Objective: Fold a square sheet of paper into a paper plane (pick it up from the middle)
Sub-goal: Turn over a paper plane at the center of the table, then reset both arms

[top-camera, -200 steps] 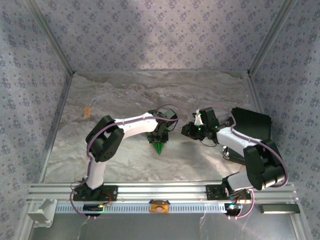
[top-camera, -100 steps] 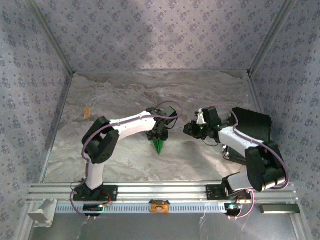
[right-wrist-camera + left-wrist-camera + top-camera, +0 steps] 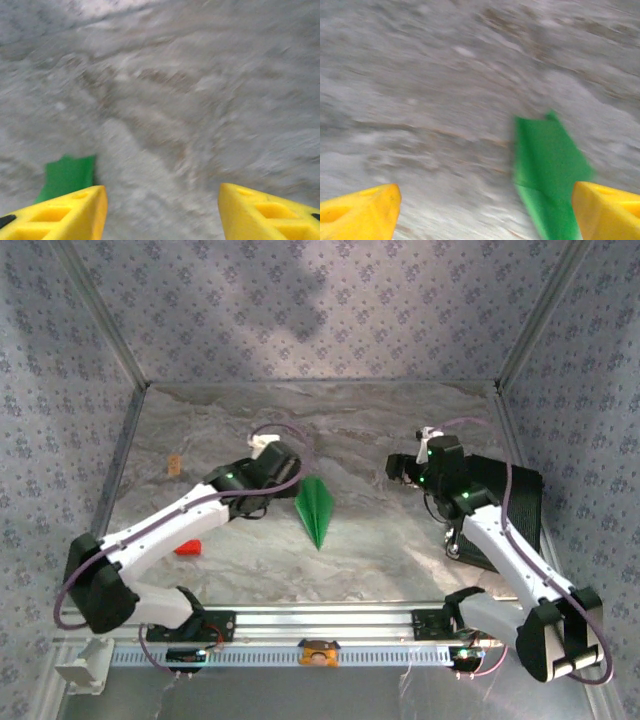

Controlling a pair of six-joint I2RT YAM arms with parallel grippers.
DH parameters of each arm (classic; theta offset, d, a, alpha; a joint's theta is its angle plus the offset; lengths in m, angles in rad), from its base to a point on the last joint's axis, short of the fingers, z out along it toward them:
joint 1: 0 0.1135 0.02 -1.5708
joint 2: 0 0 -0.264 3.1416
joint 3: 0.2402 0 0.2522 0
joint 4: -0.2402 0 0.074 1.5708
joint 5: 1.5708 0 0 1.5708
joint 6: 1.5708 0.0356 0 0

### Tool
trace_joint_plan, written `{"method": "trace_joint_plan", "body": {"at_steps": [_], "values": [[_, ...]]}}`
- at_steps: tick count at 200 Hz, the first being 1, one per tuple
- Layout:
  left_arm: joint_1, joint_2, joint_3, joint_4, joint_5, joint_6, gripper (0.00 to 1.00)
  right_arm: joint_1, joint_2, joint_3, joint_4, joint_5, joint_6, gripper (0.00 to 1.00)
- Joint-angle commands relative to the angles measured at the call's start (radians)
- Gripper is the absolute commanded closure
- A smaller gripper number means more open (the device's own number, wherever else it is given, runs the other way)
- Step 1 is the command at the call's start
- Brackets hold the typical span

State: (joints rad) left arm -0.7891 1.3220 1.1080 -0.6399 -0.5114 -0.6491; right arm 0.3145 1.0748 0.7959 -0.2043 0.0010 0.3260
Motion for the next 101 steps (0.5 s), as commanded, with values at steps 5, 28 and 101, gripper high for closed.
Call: {"method": "trace_joint_plan", "body": {"at_steps": [5, 28, 101], "values": [[0.152, -0.063, -0.123, 0.114, -0.168, 0.155, 0.10, -0.019, 0.013, -0.098, 0.154, 0.306, -0.272, 0.29], [0.315, -0.113, -0.247, 0.235, -0.187, 0.253, 0.03, -0.088, 0.073, -0.165, 0.268, 0.375, -0.310, 0.21], [0.624, -0.076, -0.548, 0.807, -0.026, 0.485, 0.00, -0.201, 0.264, -0.242, 0.592, 0.104, -0.455, 0.22]]}}
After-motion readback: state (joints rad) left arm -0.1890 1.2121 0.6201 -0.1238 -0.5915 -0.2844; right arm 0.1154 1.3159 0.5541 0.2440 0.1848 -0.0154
